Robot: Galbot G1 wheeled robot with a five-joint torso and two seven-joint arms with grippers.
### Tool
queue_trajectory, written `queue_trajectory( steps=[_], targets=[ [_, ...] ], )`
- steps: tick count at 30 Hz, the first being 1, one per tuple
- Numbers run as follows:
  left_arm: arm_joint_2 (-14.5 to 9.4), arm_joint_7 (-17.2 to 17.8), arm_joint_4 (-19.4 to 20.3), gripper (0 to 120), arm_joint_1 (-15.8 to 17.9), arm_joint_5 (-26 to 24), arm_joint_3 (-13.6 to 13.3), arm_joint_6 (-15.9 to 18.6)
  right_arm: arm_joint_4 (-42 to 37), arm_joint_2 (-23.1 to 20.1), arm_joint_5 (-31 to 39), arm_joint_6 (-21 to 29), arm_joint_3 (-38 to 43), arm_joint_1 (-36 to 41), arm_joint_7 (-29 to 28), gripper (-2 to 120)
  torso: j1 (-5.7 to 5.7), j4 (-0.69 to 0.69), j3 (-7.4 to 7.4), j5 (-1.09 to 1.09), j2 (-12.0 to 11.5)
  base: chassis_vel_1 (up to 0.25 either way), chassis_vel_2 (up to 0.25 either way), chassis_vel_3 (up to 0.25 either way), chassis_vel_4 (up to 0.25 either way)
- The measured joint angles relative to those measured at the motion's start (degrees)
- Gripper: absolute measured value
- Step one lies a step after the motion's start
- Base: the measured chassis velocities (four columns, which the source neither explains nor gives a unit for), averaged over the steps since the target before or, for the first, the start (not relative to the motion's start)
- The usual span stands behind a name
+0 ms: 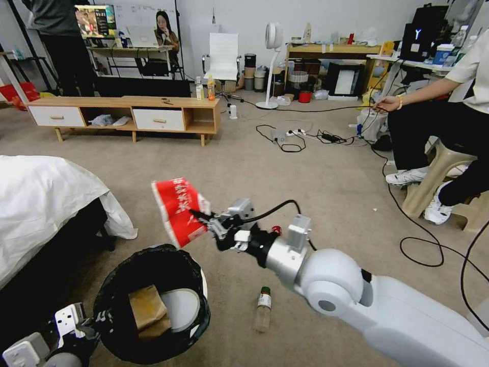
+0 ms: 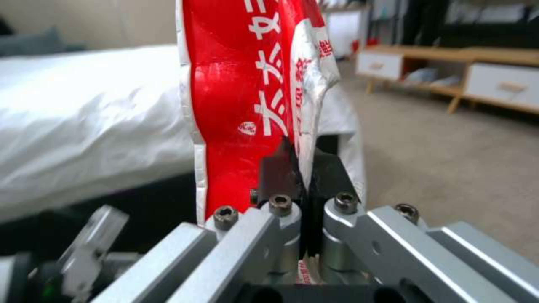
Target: Pick up the trash bin and place the garbage on the floor into it.
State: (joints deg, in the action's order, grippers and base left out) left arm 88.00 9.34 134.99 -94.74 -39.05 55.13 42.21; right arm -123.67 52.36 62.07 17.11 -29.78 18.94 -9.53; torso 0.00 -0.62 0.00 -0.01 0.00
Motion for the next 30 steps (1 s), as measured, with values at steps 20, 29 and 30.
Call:
queue_trajectory(
  steps=[20,29,30],
  targets=[
    [-0.5,0.0,0.0,2,0.3,-0.2,0.5,-0.1,2.0,4.0,4.6,10.0,-12.1,-5.5,-7.9,0,0.00,-0.01,0.00,0.01,0.0,0.000,0.000,0.000,0.000],
    [-0.4,-0.1,0.1,2,0.2,-0.2,0.4,-0.1,4.7,4.4,3.2,12.8,-13.8,-3.9,-10.3,0,0.00,-0.02,0.00,0.01,0.0,0.000,0.000,0.000,0.000],
    [-0.3,-0.2,0.2,2,0.2,-0.2,0.4,-0.1,5.3,4.7,3.0,13.1,-14.0,-3.7,-10.6,0,0.00,-0.01,0.00,0.01,0.0,0.000,0.000,0.000,0.000]
  ],
)
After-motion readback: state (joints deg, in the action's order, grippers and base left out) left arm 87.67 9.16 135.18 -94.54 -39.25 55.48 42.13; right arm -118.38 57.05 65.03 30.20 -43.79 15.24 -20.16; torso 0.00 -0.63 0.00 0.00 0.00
